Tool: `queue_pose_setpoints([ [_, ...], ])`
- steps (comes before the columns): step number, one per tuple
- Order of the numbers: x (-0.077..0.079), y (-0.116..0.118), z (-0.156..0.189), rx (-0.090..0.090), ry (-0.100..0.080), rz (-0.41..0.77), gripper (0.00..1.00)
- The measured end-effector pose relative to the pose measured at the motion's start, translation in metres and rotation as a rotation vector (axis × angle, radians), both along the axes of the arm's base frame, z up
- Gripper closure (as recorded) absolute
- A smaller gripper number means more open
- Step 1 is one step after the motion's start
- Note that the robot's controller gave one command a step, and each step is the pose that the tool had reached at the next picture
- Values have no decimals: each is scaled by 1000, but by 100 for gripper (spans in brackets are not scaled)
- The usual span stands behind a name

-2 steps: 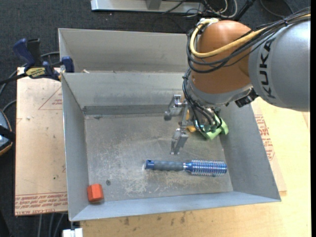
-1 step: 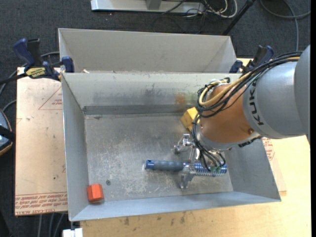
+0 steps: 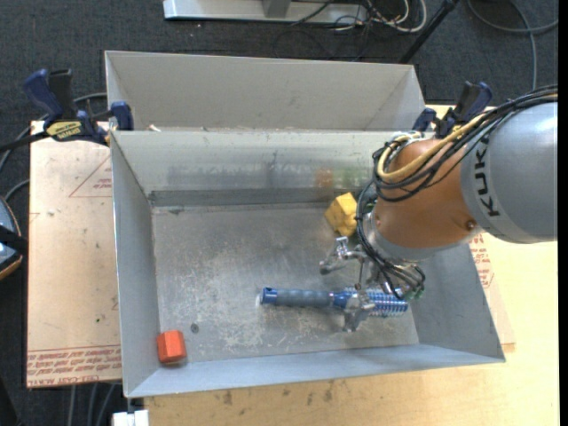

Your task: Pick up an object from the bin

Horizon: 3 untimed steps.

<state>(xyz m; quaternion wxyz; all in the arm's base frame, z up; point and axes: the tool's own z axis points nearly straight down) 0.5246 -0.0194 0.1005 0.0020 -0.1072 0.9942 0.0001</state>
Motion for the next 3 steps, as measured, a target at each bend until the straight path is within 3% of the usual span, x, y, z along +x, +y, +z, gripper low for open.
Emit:
queue_pose_setpoints([
  [1,8,-32,0,-1,1,48,0],
  [2,2,-42,-27,4,-4,-42,0],
  [3,4,-41,-25,2,2,-41,0],
])
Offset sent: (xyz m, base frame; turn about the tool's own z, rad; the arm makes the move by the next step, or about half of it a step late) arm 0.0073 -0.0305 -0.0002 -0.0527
